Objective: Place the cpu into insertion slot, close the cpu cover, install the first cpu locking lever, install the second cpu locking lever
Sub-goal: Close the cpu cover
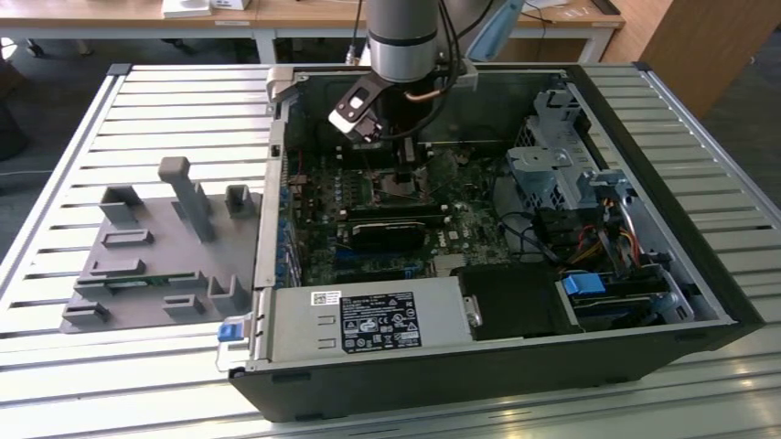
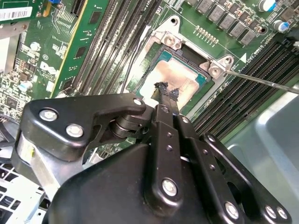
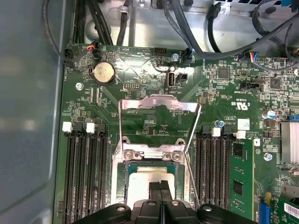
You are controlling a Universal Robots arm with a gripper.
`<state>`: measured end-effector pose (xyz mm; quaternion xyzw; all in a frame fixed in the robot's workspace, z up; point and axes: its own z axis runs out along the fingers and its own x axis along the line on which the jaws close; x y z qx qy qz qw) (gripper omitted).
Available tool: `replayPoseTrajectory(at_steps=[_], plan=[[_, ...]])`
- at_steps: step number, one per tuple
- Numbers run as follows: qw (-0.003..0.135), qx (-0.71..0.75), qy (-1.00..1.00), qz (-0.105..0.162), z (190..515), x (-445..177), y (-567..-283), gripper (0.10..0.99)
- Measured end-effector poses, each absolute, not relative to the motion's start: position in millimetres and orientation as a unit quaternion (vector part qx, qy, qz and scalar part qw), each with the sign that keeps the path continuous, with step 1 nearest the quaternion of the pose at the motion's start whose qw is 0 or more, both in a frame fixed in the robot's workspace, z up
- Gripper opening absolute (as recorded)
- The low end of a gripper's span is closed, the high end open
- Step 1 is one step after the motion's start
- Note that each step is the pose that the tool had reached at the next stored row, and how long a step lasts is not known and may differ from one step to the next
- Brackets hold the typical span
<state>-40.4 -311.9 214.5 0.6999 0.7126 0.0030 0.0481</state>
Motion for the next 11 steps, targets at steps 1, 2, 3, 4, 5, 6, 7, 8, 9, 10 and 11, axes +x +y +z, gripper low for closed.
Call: replayPoseTrajectory(at_steps=[1,2,3,4,5,6,7,8,9,10,11], plan=[[0.048,0.7,0.713,0.003,215.0,-40.4,-312.0,0.106],[0.048,0.7,0.713,0.003,215.3,-40.4,-311.9,0.106],[0.048,0.7,0.713,0.003,215.5,-40.4,-311.9,0.106],[0.048,0.7,0.713,0.003,215.8,-40.4,-311.9,0.106],[0.048,0.7,0.713,0.003,216.0,-40.4,-311.9,0.106],[0.048,0.7,0.713,0.003,216.4,-40.4,-312.0,0.106],[0.048,0.7,0.713,0.003,216.9,-40.4,-312.0,0.106],[0.048,0.7,0.713,0.003,217.3,-40.4,-311.9,0.106],[0.048,0.7,0.713,0.003,217.8,-40.4,-311.9,0.106],[0.048,0.7,0.713,0.003,218.7,-40.4,-311.9,0.106],[0.048,0.7,0.713,0.003,219.3,-40.4,-311.9,0.106]])
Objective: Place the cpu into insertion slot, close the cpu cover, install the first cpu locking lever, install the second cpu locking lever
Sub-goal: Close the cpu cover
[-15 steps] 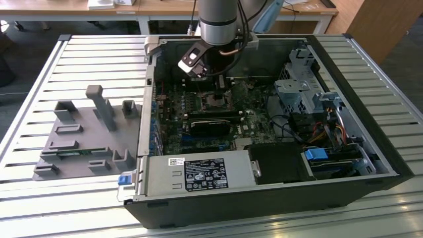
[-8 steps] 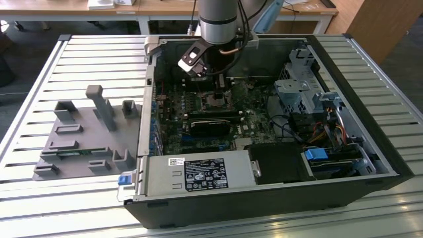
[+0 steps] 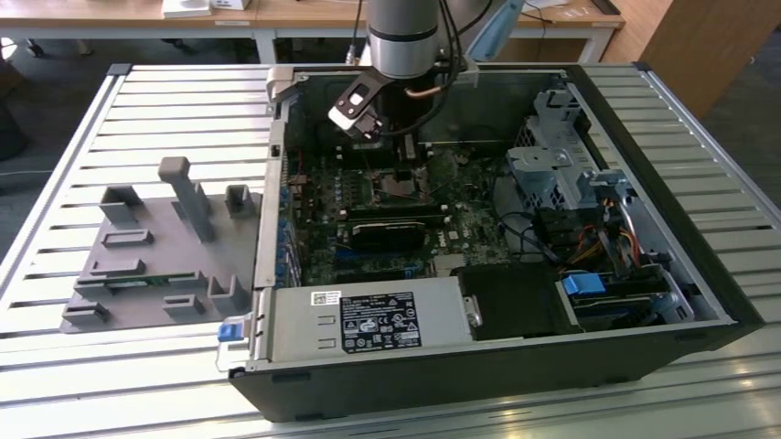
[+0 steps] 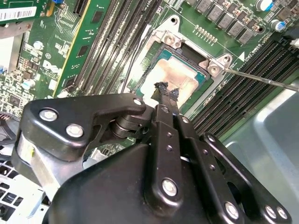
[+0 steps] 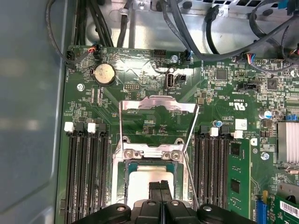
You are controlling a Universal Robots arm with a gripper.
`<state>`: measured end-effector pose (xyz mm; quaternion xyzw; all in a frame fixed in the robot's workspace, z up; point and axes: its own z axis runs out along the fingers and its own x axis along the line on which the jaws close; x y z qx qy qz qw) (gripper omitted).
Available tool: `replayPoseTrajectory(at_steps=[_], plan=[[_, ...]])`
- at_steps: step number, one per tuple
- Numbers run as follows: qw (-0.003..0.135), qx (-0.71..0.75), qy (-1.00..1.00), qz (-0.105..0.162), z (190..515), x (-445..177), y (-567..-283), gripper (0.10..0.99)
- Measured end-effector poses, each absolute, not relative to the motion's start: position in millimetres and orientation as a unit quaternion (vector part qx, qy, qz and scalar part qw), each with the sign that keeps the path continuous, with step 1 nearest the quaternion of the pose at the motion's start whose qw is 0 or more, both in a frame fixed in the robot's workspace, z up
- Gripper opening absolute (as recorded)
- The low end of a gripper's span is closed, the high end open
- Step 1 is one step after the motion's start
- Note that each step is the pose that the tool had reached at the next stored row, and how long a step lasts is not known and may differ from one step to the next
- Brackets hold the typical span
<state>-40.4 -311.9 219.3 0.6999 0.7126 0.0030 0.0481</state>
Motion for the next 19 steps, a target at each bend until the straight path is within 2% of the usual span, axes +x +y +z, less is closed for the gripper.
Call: replayPoseTrajectory(at_steps=[19], plan=[[0.048,0.7,0.713,0.003,246.3,-40.4,-311.9,0.106]])
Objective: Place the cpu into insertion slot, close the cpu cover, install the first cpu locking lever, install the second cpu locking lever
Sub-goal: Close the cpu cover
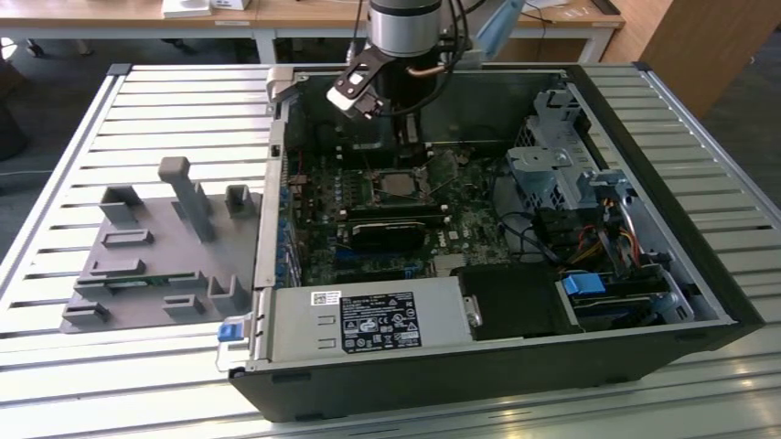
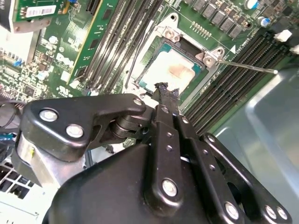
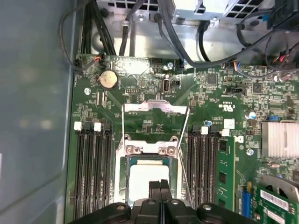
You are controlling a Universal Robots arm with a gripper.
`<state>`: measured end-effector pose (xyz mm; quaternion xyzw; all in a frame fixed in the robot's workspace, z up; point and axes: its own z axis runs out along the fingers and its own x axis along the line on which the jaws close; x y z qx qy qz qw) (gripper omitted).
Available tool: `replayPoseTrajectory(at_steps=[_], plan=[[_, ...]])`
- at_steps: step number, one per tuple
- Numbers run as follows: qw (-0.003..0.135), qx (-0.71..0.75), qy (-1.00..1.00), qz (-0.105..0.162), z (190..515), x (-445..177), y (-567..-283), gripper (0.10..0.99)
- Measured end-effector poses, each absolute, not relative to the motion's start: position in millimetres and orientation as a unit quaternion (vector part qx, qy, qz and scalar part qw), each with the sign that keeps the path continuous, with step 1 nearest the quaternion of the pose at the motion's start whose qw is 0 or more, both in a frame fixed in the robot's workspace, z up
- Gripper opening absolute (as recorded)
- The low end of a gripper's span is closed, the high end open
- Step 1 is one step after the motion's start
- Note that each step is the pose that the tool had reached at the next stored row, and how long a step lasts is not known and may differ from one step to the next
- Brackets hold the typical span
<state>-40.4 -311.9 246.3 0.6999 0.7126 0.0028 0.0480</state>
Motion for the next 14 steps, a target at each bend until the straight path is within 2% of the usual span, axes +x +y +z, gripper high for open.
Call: replayPoseTrajectory(at_steps=[8,14], plan=[[0.048,0.7,0.713,0.003,274.8,-40.4,-311.9,0.106],[0.048,0.7,0.713,0.003,276.3,-40.4,-318.8,0.106]])
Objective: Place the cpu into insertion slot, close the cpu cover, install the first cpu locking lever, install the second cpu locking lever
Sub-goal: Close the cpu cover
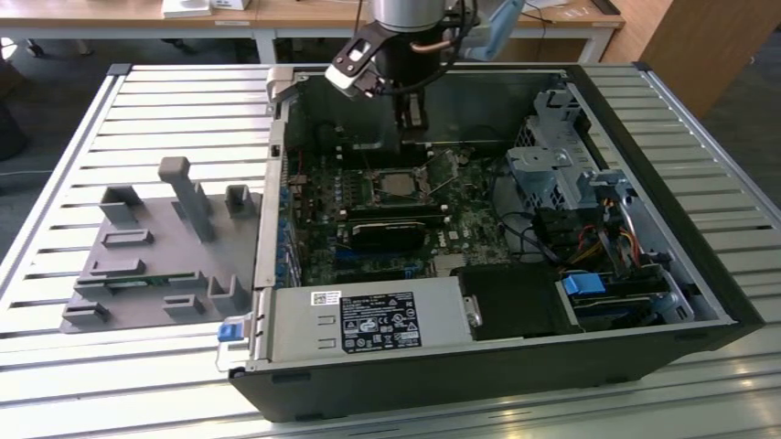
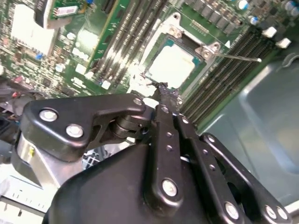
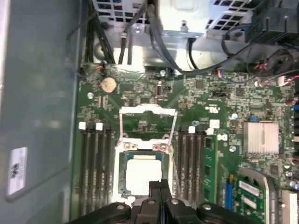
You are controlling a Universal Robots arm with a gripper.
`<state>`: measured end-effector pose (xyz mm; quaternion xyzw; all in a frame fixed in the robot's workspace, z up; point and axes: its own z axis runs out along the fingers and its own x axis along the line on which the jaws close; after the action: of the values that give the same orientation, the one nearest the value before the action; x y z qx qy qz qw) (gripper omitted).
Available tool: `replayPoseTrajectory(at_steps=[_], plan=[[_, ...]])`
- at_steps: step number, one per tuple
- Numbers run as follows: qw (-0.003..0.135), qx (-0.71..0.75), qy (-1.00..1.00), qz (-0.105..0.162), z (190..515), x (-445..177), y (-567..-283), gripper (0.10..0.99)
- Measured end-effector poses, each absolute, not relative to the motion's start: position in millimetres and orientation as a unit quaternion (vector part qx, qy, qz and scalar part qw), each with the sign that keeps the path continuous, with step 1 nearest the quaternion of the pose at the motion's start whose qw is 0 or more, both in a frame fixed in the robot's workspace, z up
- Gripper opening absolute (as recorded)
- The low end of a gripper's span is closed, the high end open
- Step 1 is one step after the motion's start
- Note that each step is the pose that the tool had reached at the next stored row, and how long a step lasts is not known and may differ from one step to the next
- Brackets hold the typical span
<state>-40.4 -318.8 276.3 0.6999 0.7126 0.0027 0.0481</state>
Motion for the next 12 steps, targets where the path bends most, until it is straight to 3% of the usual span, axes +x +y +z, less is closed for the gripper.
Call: replayPoseTrajectory(at_steps=[4,12], plan=[[0.047,0.7,0.713,0.004,276.1,-40.3,-325.4,0.106],[0.017,0.701,0.713,0.006,274.5,-25.8,-325.3,0.106]])
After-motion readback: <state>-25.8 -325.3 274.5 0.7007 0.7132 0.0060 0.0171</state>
